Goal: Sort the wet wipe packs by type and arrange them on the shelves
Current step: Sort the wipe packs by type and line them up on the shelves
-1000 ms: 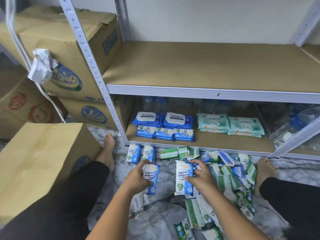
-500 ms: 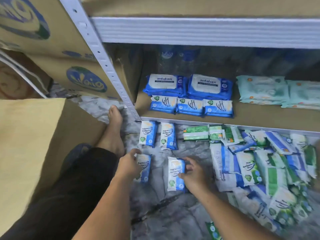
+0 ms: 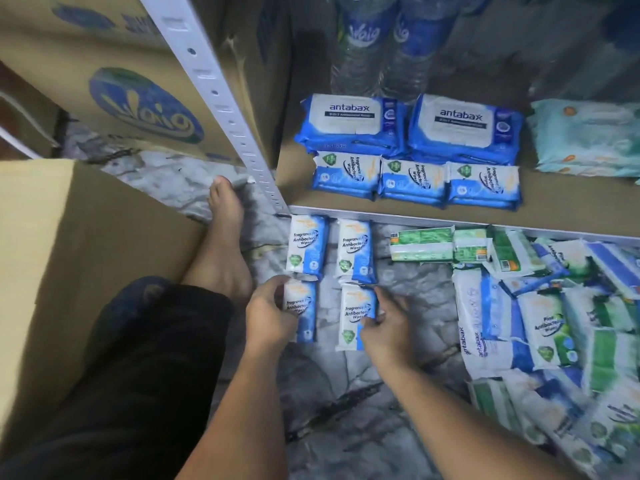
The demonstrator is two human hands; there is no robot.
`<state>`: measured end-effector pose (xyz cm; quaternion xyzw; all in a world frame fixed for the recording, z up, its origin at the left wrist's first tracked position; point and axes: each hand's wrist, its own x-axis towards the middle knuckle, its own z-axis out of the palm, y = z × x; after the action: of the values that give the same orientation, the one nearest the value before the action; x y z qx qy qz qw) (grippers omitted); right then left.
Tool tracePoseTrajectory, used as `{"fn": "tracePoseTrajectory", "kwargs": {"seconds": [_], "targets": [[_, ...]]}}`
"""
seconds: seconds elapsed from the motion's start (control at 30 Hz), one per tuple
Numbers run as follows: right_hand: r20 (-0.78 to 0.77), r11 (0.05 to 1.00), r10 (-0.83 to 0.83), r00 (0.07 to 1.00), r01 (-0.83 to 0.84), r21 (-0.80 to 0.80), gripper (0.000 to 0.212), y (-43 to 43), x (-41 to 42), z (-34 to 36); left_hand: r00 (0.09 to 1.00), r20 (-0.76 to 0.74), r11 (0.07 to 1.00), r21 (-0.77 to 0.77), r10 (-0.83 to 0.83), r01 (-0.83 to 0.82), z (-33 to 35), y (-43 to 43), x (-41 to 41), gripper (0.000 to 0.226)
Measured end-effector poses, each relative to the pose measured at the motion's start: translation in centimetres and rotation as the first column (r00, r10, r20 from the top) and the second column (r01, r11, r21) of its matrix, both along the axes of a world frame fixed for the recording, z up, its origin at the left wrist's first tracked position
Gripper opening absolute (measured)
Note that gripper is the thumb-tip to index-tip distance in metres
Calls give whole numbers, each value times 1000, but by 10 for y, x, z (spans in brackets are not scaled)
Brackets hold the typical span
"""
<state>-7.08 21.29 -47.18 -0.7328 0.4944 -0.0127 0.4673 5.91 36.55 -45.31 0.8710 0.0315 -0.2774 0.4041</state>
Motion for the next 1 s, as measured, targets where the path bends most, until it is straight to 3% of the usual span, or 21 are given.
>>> {"fn": "tracePoseTrajectory", "kwargs": {"seconds": [0.2, 0.37, 0.5, 0.73, 1.0], "targets": [[25, 999, 42, 999, -43, 29, 69, -2, 2, 3, 1000, -18, 1000, -20, -3, 2, 10, -6, -2, 62], [-45, 997, 64, 997, -66, -38, 61, -20, -24, 43, 987, 159, 984, 177, -32, 3, 21, -13, -13, 54], [17, 990, 125, 992, -124, -69, 53, -47, -71, 82, 967, 209, 975, 195, -144, 103, 46, -38, -39, 42], [-41, 998, -31, 999, 29, -64, 35, -124, -157, 136, 934, 115, 940, 59, -339, 335, 100, -107, -99, 20], [-103, 994, -109, 989, 110, 4, 28, -201, -217, 175, 866, 111, 868, -41, -488, 494, 137, -192, -151, 36]]}}
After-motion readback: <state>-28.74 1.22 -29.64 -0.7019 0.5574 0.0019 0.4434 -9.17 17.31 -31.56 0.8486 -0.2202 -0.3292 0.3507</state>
